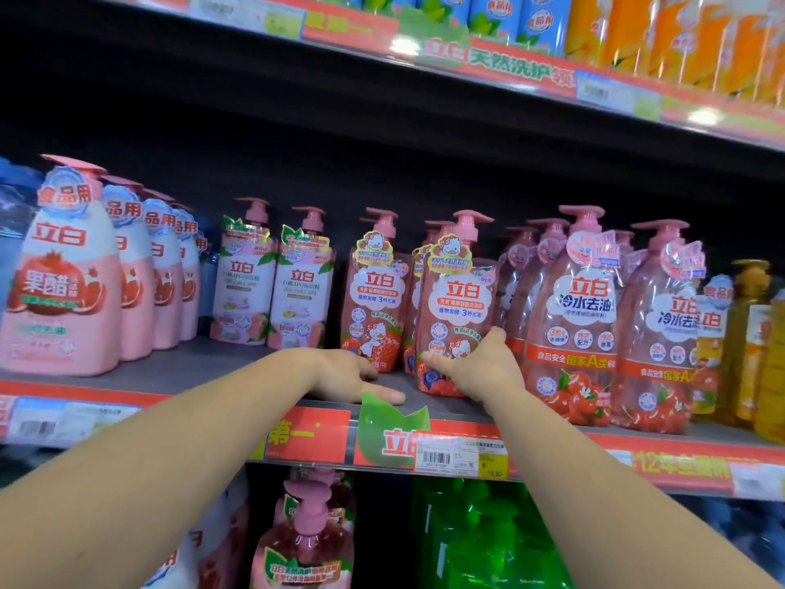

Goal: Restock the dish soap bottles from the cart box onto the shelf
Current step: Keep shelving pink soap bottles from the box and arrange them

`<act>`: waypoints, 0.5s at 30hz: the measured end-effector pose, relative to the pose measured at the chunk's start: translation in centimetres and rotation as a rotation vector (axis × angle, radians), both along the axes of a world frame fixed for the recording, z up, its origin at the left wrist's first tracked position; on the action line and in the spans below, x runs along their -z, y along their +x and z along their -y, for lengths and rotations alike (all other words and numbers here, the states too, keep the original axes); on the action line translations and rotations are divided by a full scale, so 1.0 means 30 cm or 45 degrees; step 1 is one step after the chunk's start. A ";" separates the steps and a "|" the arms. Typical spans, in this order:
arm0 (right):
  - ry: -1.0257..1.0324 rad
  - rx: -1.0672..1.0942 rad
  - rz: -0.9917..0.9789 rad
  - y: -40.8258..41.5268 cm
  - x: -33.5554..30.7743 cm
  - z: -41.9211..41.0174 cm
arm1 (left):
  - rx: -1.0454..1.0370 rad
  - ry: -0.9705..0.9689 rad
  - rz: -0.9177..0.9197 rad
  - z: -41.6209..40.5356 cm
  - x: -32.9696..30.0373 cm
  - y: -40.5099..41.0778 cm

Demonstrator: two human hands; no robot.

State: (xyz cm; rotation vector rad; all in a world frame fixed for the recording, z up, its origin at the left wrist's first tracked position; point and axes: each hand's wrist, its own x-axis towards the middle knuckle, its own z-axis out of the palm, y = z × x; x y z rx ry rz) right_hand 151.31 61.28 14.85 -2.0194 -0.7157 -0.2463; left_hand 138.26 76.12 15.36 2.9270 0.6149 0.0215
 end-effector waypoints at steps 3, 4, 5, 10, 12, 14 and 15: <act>-0.021 -0.007 -0.010 0.007 -0.001 0.002 | -0.004 -0.024 0.004 0.011 -0.004 -0.012; -0.022 -0.014 -0.024 0.009 0.000 0.004 | -0.010 -0.036 0.020 0.011 -0.006 -0.019; -0.009 -0.025 -0.046 0.006 0.000 0.006 | -0.019 -0.040 0.058 0.011 -0.011 -0.031; 0.283 0.133 0.204 -0.122 -0.018 0.020 | -0.085 -0.048 0.447 -0.010 -0.049 -0.231; 0.335 0.100 0.431 -0.255 -0.034 -0.017 | -0.112 -0.059 0.574 -0.030 -0.034 -0.364; 0.213 -0.026 0.566 -0.429 -0.048 -0.092 | -0.146 -0.047 0.688 -0.049 0.001 -0.517; 0.132 -0.115 0.607 -0.530 -0.048 -0.139 | -0.168 -0.034 0.742 -0.060 0.024 -0.604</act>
